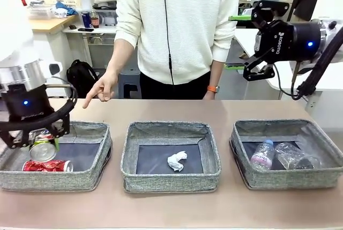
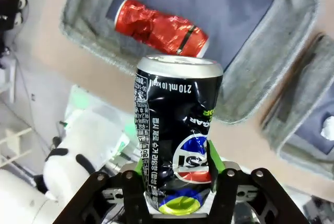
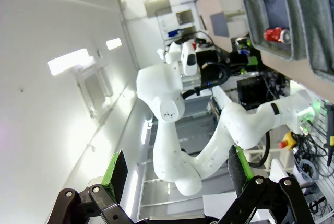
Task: Sort the waste into the appropriate baskets.
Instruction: Place the picked waste into the Fabric basket indicated by the person.
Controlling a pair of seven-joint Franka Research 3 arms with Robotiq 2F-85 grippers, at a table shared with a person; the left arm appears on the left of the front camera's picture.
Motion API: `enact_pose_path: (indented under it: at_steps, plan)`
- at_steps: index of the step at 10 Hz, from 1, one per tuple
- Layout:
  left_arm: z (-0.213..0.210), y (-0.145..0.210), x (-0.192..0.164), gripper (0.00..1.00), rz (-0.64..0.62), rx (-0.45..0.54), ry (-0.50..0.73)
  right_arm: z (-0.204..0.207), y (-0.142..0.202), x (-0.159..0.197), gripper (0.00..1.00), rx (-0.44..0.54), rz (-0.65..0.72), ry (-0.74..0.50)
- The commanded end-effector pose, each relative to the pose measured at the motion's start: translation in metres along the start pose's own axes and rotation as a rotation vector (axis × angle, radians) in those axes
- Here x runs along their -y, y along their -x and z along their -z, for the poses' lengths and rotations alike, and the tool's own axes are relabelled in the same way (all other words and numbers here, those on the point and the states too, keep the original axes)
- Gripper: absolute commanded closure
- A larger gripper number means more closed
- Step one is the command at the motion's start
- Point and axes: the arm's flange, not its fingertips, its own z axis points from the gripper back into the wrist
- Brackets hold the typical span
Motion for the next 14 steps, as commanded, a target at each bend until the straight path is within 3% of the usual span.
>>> enact_pose_path:
  at_steps: [1,4,5,6,12,14]
  plan:
    - [0.002,-0.006,0.005,0.56,-0.026,0.025,-0.030,0.002,0.000,-0.002,0.00,0.007,-0.005,-0.021]
    - [0.008,-0.010,0.001,0.56,-0.087,0.034,-0.032,0.002,0.000,-0.002,0.00,0.007,-0.005,-0.021]
    - [0.007,-0.010,0.004,0.23,-0.067,0.026,-0.024,0.002,0.000,-0.002,0.00,0.007,-0.005,-0.021]
    - [0.006,-0.009,0.006,0.00,-0.048,0.028,-0.021,0.002,0.000,-0.002,0.00,0.007,-0.005,-0.021]
    - [-0.002,-0.007,0.008,0.00,-0.033,0.028,0.011,0.002,0.000,-0.002,0.00,0.007,-0.005,-0.021]
    - [-0.025,0.000,0.017,0.00,0.047,0.055,0.045,0.002,0.000,-0.002,0.00,0.007,-0.005,-0.021]
